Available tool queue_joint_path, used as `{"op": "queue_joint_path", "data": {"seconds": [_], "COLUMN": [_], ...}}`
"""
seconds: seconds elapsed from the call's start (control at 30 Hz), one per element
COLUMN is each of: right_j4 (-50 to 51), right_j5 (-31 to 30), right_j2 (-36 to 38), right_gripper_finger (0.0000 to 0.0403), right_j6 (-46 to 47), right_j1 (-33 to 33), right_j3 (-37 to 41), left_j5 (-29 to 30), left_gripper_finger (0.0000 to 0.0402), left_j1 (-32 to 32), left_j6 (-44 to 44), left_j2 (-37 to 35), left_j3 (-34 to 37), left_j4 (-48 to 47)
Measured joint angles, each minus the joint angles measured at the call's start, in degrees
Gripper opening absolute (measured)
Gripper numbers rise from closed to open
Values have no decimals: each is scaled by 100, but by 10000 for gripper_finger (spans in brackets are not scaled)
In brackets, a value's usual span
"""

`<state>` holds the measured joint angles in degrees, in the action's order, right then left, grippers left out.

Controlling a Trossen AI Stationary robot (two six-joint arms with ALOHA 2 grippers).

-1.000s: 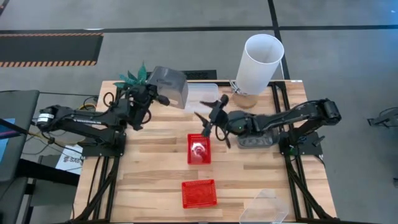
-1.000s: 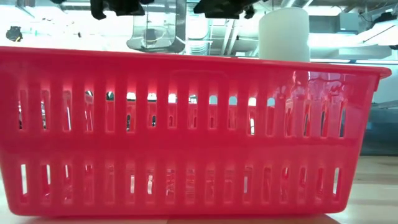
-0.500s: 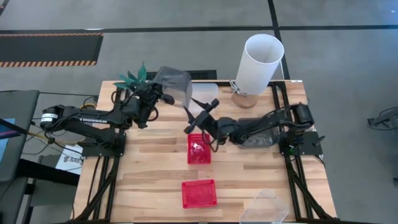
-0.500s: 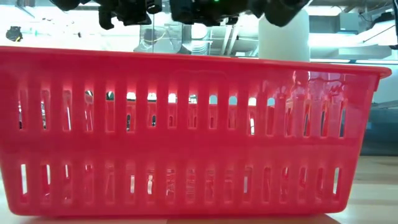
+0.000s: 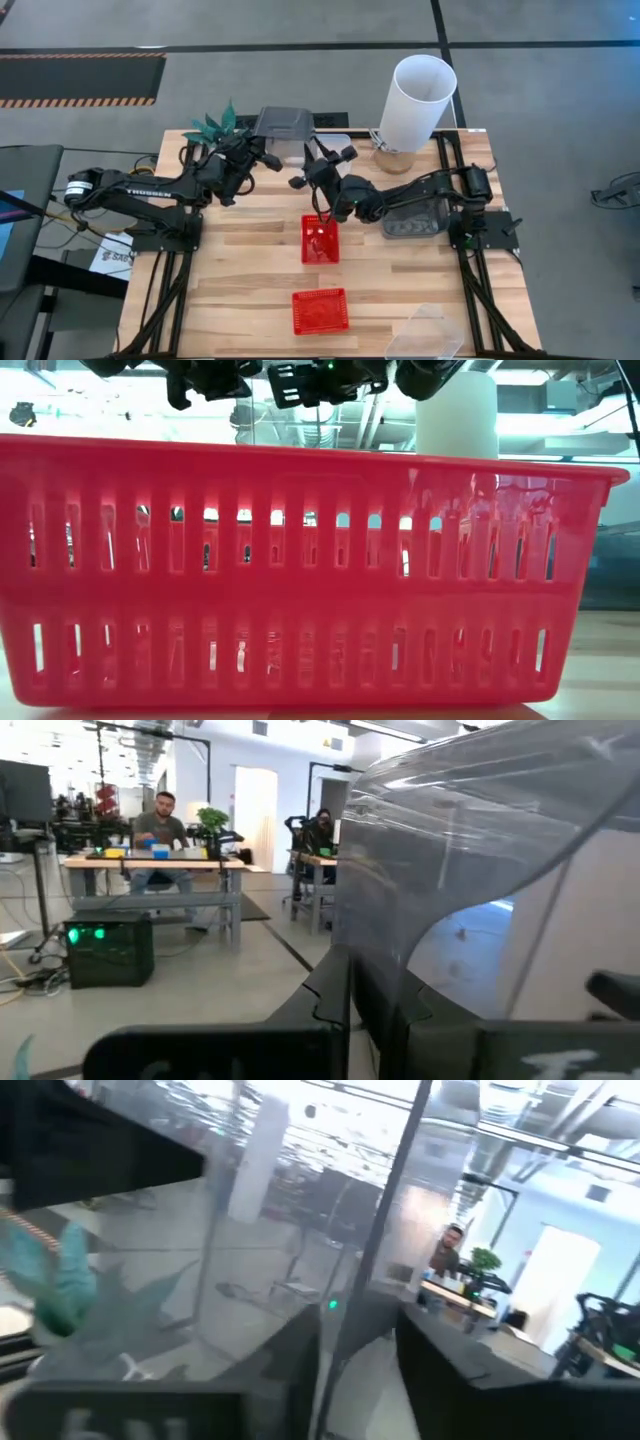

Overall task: Stack baskets by color
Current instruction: Stack the left gray bin on top of the right gray stacked bins

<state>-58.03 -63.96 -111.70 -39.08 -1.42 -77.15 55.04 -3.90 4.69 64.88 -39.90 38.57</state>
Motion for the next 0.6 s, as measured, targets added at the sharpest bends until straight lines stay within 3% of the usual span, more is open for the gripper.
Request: {"op": "queue_joint_path", "data": {"seconds": [0.1,0.17,0.3,0.43,0.6], "right_j4": [-14,-2,67,161,210], "right_j5": [7,60,-7,31,57], "right_j2": [7,24,26,14,15], "right_gripper_finger": [47,15,9,5,3], "right_j6": [-13,4,131,19,-559], "right_j1": [14,27,29,27,25], "right_j3": [-25,-32,-32,-34,-40], "left_j5": [-13,-131,-578,-488,-920], "left_gripper_finger": [4,20,93,189,279], "left_j1": [0,-11,-17,-4,32], "left_j6": [-76,-110,-352,-386,-138], "left_j2": [-2,1,45,-5,-457], "left_j3": [0,3,4,7,-319], "left_j4": [-8,-38,-69,-314,-1896]}}
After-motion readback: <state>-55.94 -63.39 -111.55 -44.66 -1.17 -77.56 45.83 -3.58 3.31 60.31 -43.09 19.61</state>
